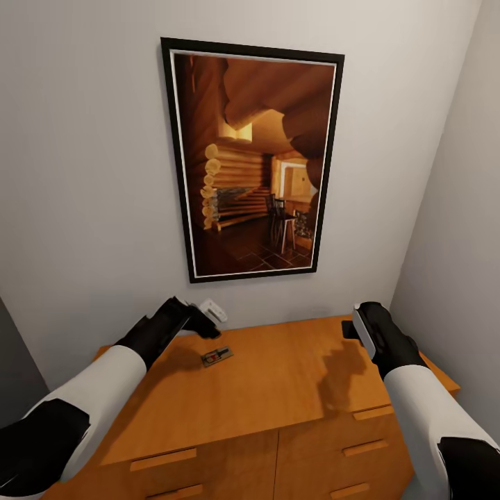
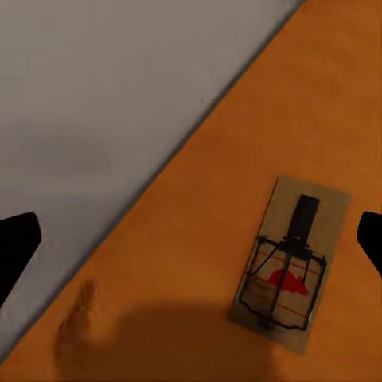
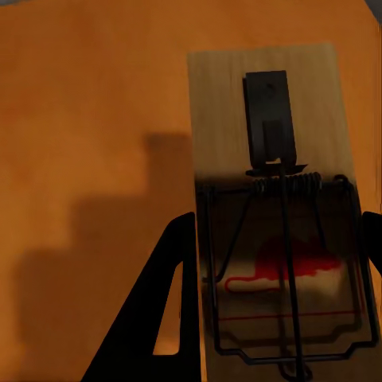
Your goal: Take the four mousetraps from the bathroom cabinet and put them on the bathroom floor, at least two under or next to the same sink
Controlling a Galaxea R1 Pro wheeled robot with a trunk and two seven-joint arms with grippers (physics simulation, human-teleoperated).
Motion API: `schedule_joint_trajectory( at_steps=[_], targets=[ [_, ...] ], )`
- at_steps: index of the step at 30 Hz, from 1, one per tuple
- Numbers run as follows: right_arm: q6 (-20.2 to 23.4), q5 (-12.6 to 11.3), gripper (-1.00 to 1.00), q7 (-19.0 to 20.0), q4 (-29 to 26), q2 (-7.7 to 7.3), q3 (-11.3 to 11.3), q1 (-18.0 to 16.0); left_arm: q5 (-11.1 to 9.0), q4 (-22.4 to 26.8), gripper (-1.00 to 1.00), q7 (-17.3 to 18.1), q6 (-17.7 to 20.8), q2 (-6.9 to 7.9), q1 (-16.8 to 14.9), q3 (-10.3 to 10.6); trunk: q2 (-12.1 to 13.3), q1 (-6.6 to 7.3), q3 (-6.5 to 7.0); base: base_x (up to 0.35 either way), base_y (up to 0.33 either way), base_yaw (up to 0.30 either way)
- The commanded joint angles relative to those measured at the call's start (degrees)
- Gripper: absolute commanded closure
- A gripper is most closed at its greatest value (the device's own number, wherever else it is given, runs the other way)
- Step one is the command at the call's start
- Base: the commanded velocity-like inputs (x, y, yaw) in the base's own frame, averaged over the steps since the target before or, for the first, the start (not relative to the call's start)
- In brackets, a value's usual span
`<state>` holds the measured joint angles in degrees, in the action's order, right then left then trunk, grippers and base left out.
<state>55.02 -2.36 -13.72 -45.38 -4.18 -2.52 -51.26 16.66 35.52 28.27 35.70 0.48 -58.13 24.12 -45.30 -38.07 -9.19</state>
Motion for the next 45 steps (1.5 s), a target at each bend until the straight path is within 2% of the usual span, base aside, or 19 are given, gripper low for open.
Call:
schedule_joint_trajectory(
  at_steps=[1,4,8,19,27,39,43,45],
  targets=[
    [0.2,-0.4,1.0,-0.3,-0.1,-0.01,0.0,0.0,0.6,0.0,-1.0,0.0,-0.6,0.01,0.0,0.2,-0.1,-0.01,-0.1,0.0,0.0,0.0],
    [0.4,-0.4,1.0,-0.9,-0.1,-0.03,0.0,0.0,0.4,-0.2,-1.0,-1.1,-2.4,-0.13,0.0,0.2,-0.1,-0.01,-0.1,0.0,0.0,0.0],
    [0.5,-0.4,1.0,-1.5,-0.1,-0.18,0.0,0.0,0.3,-0.5,-1.0,-1.0,-2.1,-0.44,0.0,0.2,-0.1,-0.01,-0.1,0.0,0.0,0.0],
    [0.9,-0.4,1.0,-4.7,-0.1,-0.31,-0.1,-0.1,0.4,-0.5,-1.0,5.6,2.3,-0.41,-0.1,0.2,-0.1,-0.01,-0.1,0.0,0.0,0.0],
    [2.1,-0.4,1.0,-5.7,-0.1,-0.23,-0.1,0.0,0.4,-0.5,-1.0,6.4,3.8,-0.52,-0.1,0.2,-0.1,-0.01,-0.1,0.0,0.0,0.0],
    [2.4,0.1,1.0,-6.3,-0.1,-0.41,0.0,-0.1,0.1,-0.8,-1.0,6.5,3.8,-0.4,0.0,0.1,-4.9,-2.65,-2.25,0.0,0.0,0.0],
    [2.3,1.2,1.0,-6.5,-0.1,-0.63,0.0,0.0,0.1,-0.7,-1.0,6.5,3.8,-0.28,-0.1,0.1,-4.9,-2.65,-2.25,0.0,0.0,0.0],
    [2.3,1.4,1.0,-6.5,-0.1,-0.7,0.0,0.0,0.1,-0.7,-1.0,6.5,3.8,-0.23,-0.1,0.0,-5.7,-3.09,-2.61,0.0,0.0,0.0]
  ],
)
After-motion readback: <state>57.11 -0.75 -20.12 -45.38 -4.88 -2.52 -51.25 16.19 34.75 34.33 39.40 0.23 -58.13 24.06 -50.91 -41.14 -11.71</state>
